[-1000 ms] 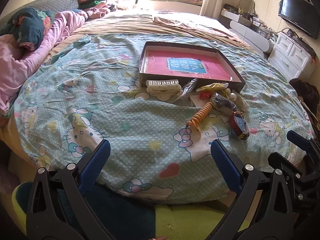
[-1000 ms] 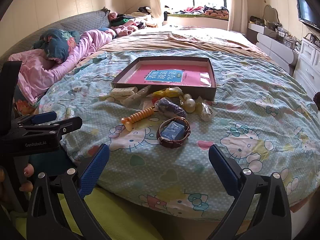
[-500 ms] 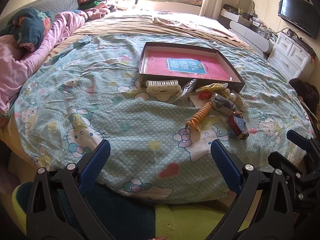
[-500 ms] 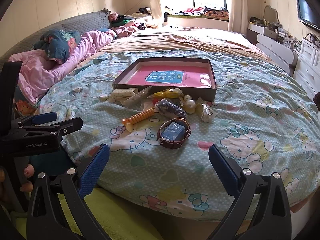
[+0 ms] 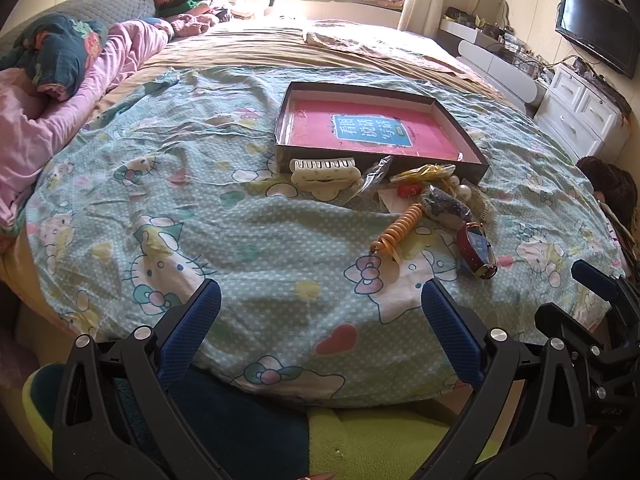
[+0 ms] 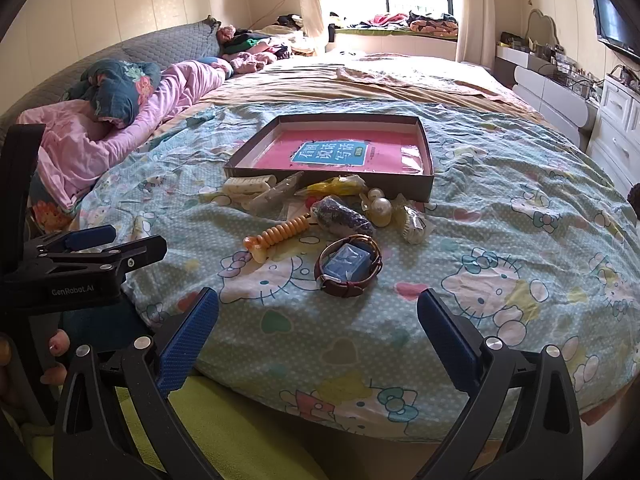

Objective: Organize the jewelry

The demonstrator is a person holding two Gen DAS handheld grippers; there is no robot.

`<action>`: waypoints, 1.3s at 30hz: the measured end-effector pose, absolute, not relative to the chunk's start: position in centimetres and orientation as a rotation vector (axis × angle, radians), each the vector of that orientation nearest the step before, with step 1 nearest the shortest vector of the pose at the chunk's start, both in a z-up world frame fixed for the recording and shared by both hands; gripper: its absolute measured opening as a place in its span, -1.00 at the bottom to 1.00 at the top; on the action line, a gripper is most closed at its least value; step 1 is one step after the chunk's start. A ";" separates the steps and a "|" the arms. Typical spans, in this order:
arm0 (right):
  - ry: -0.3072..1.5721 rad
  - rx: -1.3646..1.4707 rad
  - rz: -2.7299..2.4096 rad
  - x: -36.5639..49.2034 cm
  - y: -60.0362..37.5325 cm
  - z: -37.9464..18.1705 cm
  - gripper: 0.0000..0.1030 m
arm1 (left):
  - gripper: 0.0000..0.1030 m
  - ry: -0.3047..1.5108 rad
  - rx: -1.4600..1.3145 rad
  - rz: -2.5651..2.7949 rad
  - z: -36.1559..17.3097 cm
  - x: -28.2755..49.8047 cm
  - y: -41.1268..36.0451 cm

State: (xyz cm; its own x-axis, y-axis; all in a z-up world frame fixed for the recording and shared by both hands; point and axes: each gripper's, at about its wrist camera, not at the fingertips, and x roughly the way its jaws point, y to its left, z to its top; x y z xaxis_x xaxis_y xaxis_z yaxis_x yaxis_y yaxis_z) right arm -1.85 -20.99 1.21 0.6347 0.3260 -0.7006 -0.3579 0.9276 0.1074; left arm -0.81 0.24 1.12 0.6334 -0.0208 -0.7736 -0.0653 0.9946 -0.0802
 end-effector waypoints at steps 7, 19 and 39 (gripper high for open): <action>0.792 -0.042 0.393 -1.6 -20.9 1.2 0.92 | 0.82 0.892 -0.105 0.027 0.9 -0.6 0.1; 0.810 -0.003 0.393 0.5 -21.2 0.6 0.92 | 0.82 0.928 -0.115 0.048 -0.4 1.5 0.8; 0.918 0.044 0.385 5.4 -23.4 -3.5 0.92 | 0.82 1.016 -0.036 -0.187 -3.5 7.7 -3.1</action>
State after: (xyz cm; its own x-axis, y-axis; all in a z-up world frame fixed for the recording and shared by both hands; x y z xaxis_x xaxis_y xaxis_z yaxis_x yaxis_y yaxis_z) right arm 5.35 -23.44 -3.53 0.5441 0.3429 -0.7657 -0.3057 0.9310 0.1996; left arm 7.71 -3.06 -3.52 0.5123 -0.1727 -0.8413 0.1389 0.9833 -0.1172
